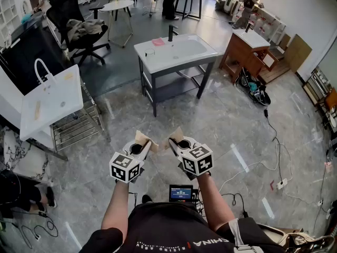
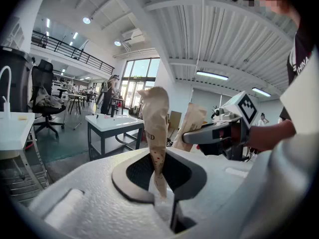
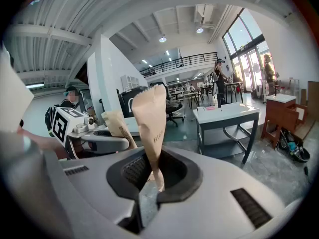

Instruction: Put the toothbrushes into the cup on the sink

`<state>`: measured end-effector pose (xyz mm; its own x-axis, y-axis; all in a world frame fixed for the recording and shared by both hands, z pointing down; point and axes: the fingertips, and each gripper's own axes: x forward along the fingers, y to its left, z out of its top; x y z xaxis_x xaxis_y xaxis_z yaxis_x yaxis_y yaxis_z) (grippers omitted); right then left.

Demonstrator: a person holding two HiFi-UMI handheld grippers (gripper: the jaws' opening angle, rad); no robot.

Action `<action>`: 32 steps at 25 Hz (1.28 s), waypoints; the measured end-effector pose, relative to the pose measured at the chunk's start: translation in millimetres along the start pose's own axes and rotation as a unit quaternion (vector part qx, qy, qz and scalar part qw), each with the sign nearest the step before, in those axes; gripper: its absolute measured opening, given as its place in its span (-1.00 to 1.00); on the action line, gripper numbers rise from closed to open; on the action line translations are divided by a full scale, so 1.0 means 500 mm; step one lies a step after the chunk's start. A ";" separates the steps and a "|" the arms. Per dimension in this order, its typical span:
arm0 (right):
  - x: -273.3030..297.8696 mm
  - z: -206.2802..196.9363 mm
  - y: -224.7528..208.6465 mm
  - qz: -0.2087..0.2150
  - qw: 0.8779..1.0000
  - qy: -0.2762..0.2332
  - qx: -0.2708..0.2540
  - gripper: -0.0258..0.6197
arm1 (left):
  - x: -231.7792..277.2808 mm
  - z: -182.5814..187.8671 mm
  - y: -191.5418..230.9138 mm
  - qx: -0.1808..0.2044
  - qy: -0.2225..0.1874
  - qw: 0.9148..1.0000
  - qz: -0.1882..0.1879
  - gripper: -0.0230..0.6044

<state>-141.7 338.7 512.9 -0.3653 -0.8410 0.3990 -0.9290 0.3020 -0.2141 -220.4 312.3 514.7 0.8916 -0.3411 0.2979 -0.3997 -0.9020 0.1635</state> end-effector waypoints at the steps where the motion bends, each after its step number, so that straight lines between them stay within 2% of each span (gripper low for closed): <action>1: -0.003 0.002 -0.002 0.000 1.000 0.000 0.000 -0.81 | 0.002 0.001 -0.003 -0.001 0.001 1.000 -0.001 -0.81; 32: -0.032 -0.009 -0.020 0.002 1.000 -0.004 0.002 -0.80 | 0.020 -0.008 -0.039 -0.009 -0.002 1.000 -0.006 -0.81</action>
<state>-126.7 351.3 512.9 -0.3686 -0.8437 0.3902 -0.9273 0.3041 -0.2185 -204.5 327.5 518.1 0.8974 -0.3314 0.2913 -0.3924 -0.9013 0.1836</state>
